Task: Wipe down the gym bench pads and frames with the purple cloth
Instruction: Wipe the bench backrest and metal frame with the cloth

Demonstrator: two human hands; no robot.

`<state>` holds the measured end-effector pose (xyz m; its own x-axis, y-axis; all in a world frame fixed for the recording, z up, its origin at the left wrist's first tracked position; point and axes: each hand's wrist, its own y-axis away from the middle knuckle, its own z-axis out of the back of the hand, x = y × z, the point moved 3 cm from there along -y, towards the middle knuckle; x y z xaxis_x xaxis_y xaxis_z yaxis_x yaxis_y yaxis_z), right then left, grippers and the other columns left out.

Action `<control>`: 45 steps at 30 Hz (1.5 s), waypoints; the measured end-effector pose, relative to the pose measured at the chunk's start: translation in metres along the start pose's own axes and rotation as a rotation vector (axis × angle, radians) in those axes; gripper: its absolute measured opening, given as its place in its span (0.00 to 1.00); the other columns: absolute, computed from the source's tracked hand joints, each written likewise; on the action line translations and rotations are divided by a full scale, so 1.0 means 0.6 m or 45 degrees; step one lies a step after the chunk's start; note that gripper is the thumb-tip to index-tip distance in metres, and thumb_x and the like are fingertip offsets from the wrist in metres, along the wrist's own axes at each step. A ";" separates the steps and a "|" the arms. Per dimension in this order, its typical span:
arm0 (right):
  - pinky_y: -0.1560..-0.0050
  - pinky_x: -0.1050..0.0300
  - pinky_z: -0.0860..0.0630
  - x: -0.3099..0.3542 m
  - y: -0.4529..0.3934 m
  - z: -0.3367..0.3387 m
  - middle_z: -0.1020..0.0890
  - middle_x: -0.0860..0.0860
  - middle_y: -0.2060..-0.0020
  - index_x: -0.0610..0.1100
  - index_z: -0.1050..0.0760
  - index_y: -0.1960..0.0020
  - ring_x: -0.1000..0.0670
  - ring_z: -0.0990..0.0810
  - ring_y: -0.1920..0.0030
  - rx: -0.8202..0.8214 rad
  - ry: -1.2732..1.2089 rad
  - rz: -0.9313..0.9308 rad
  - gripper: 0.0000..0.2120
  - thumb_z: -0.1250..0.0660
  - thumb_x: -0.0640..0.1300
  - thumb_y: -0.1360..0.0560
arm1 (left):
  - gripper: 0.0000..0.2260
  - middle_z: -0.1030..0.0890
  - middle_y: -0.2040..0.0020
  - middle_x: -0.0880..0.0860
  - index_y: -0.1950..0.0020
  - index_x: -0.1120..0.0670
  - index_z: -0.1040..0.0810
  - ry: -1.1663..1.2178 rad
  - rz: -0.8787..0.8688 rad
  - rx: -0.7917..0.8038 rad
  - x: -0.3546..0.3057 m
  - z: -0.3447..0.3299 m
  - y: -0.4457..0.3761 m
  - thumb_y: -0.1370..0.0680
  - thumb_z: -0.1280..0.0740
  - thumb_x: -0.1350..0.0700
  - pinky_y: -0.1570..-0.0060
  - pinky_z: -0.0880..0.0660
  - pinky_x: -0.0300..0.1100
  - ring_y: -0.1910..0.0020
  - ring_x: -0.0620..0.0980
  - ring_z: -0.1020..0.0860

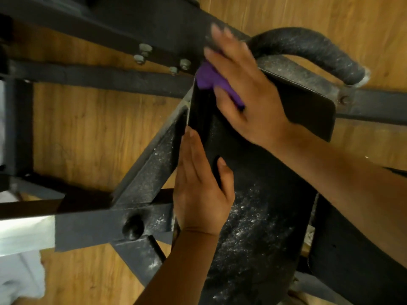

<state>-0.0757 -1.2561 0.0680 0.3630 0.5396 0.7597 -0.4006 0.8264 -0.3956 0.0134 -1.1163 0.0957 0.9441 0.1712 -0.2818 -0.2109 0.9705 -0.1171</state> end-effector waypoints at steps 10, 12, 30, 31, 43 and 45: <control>0.25 0.44 0.48 -0.001 0.207 0.007 0.44 0.49 0.24 0.42 0.38 0.28 0.44 0.45 0.24 0.271 0.029 0.067 0.18 0.46 0.45 0.17 | 0.28 0.34 0.28 0.65 0.26 0.65 0.42 0.063 -0.017 0.057 0.002 0.001 -0.002 0.21 0.38 0.52 0.43 0.22 0.52 0.30 0.59 0.30; 0.24 0.47 0.50 -0.014 0.254 0.013 0.50 0.53 0.23 0.47 0.46 0.24 0.46 0.48 0.23 0.397 0.119 0.112 0.22 0.48 0.46 0.16 | 0.30 0.34 0.28 0.65 0.26 0.65 0.42 0.068 -0.012 0.063 0.003 0.001 0.000 0.22 0.37 0.52 0.40 0.24 0.51 0.29 0.59 0.31; 0.24 0.42 0.53 0.022 0.085 0.007 0.38 0.34 0.28 0.33 0.35 0.30 0.36 0.44 0.26 0.139 -0.025 -0.006 0.19 0.42 0.36 0.19 | 0.27 0.31 0.29 0.64 0.28 0.68 0.37 0.087 -0.028 0.019 0.002 0.004 0.001 0.20 0.42 0.51 0.40 0.24 0.49 0.31 0.59 0.29; 0.24 0.42 0.53 0.023 0.115 0.006 0.40 0.35 0.27 0.34 0.37 0.29 0.37 0.46 0.25 0.195 -0.015 -0.004 0.19 0.42 0.36 0.19 | 0.26 0.31 0.29 0.64 0.27 0.67 0.37 0.101 -0.009 0.006 0.002 0.006 0.001 0.20 0.43 0.51 0.39 0.26 0.47 0.31 0.59 0.29; 0.24 0.44 0.57 0.055 0.228 -0.011 0.47 0.40 0.24 0.40 0.44 0.25 0.43 0.50 0.23 0.310 0.113 -0.161 0.22 0.47 0.41 0.18 | 0.28 0.38 0.23 0.57 0.22 0.58 0.45 0.021 0.029 0.168 0.049 0.058 0.157 0.19 0.41 0.50 0.37 0.26 0.48 0.27 0.53 0.35; 0.23 0.47 0.56 0.068 0.168 -0.019 0.43 0.40 0.25 0.38 0.40 0.27 0.43 0.46 0.24 0.175 0.082 -0.150 0.20 0.45 0.40 0.18 | 0.30 0.42 0.22 0.56 0.22 0.57 0.48 0.027 0.028 0.184 0.060 0.052 0.180 0.19 0.42 0.48 0.37 0.28 0.46 0.26 0.52 0.37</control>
<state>-0.0916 -1.1491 0.0529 0.4656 0.4529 0.7603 -0.4612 0.8574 -0.2283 0.0326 -1.0000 0.1024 0.9337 0.1904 -0.3033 -0.1912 0.9812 0.0273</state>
